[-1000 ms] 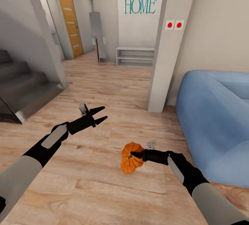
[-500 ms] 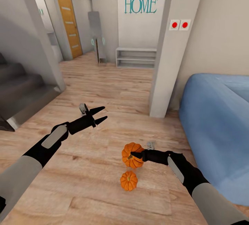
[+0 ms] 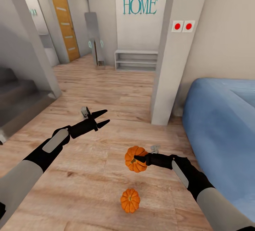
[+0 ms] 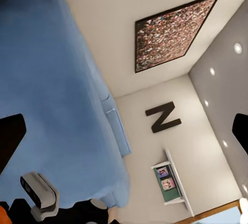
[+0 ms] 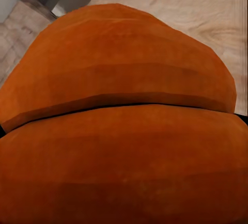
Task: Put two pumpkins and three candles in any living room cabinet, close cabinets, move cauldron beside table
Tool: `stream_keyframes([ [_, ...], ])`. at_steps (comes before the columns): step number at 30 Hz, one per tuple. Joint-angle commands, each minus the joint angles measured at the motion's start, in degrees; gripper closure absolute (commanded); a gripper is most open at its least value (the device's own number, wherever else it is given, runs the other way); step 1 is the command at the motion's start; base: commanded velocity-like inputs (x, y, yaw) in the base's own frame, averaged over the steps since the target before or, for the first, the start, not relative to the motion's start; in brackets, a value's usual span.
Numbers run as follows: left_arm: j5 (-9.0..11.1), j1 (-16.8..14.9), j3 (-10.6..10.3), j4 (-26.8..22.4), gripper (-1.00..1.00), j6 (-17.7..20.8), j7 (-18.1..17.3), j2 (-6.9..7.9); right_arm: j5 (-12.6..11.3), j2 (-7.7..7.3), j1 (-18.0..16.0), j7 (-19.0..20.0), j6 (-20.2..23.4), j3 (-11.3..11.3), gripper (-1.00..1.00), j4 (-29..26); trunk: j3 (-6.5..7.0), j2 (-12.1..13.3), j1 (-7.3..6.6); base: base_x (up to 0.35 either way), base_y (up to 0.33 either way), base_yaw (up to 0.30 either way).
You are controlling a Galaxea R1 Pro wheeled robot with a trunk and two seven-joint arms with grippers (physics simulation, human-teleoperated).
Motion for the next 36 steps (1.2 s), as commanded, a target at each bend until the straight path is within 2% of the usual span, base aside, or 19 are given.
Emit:
stream_keyframes([
  [1,0.0,0.0,0.0,0.0,-1.00,0.0,0.0,0.00,0.0,0.00,0.0,0.0,0.0,0.0,1.00,0.1,0.06,0.0,0.00,0.012,0.000,-0.226],
  [14,0.0,0.1,0.0,0.0,-1.00,0.0,0.0,0.00,-0.2,0.00,0.0,0.0,0.0,0.0,1.00,0.1,0.83,0.0,0.00,0.001,0.000,-0.220],
  [31,-0.1,0.1,0.0,-0.1,-1.00,0.0,-0.1,-0.09,-0.3,0.00,0.0,0.0,0.0,0.0,1.00,0.2,0.86,0.0,0.00,0.280,-0.102,-0.006],
  [36,-0.1,0.1,0.0,0.0,-1.00,0.0,-0.1,-0.02,-0.4,0.00,0.0,0.0,0.0,0.0,1.00,0.2,0.86,0.0,0.00,0.083,-0.013,0.000],
])
